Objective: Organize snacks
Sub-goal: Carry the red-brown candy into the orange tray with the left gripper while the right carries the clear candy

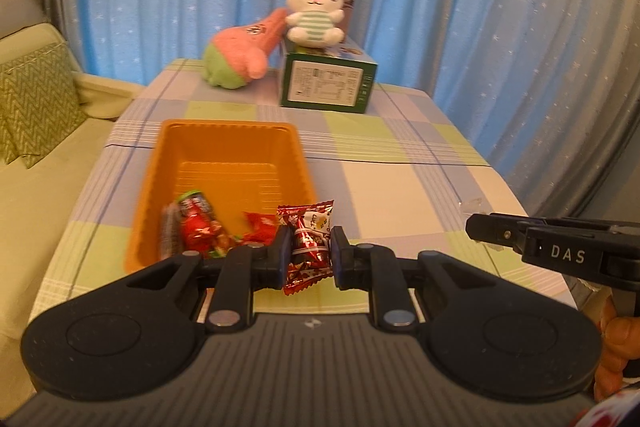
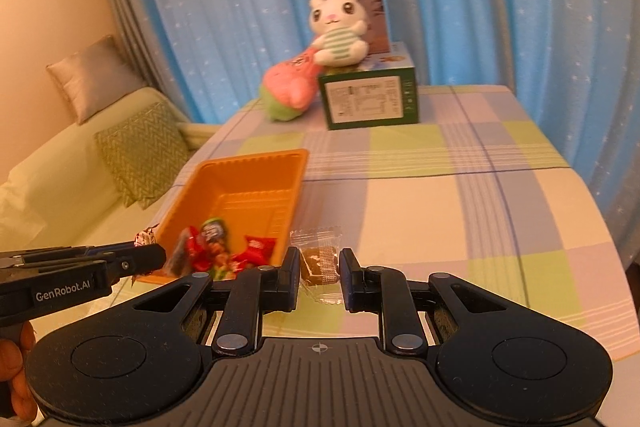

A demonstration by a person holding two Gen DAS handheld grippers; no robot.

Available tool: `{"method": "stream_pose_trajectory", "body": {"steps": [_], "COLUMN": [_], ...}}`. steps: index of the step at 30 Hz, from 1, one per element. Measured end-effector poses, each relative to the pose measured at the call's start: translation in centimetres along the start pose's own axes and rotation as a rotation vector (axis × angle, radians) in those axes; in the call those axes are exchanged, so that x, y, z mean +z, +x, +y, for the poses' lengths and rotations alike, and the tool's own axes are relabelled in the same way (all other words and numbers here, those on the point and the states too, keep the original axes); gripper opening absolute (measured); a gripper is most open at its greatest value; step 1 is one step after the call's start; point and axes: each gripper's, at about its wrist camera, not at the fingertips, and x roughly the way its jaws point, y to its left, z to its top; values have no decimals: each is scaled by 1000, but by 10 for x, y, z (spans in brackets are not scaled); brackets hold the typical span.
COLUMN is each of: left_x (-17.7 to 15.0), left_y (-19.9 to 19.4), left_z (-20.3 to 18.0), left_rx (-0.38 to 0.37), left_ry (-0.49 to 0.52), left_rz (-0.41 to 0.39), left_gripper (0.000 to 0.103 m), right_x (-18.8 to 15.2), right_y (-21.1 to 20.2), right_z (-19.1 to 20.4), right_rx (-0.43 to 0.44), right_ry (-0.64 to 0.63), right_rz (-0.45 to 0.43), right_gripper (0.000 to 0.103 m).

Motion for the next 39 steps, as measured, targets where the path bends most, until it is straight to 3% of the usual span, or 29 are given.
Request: {"method": "stream_pose_trajectory", "body": {"steps": [16,39], "left_x": [2,15], "left_y": [-4,37], "left_z": [32,63], "left_rx": [33,52], "left_ry": [-47,-72], "left_rz": [-5,33], "left_gripper": [18,18], "right_x": [2,17], "right_y": [25,93], "right_z": [30,48], "right_rx": [47,83], "right_ry": [-47,-83], "right_rz": [33,82], "right_gripper": [21,21]}}
